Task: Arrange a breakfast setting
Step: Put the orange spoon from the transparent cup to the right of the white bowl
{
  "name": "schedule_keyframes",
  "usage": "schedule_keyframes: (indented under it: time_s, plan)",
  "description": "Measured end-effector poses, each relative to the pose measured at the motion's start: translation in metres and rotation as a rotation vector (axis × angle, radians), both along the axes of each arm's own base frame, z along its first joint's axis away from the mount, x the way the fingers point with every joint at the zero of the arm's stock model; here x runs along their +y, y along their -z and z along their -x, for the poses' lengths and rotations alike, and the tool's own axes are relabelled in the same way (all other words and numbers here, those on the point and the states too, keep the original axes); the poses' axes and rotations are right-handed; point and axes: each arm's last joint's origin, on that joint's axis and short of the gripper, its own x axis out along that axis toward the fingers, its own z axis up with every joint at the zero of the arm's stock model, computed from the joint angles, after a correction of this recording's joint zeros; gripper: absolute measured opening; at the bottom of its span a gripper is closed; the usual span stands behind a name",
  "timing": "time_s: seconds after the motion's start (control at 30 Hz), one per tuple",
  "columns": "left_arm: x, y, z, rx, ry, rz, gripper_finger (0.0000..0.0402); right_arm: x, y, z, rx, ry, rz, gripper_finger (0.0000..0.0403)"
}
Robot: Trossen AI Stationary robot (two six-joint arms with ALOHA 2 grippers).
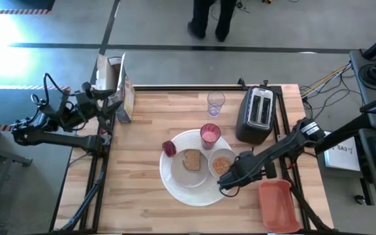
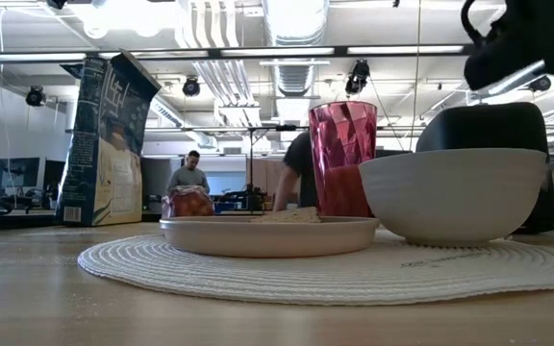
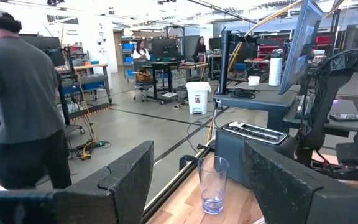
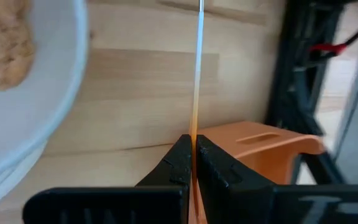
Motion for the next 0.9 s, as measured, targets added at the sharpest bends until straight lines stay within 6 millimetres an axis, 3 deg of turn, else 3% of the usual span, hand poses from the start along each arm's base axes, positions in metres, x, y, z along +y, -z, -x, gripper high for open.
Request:
schedule_keyframes:
  time_s: [0.7,0.9]
  plan:
    - [0.000,0.000,0.000,0.005,0.000,-0.007,0.0230,0.011,0.067,-0.027,-0.021,-0.111,0.058,0.0008]
    - [0.000,-0.002,0.002,-0.004,-0.001,-0.007,0.0230,0.011,0.065,-0.029,-0.054,-0.137,0.044,0.0008]
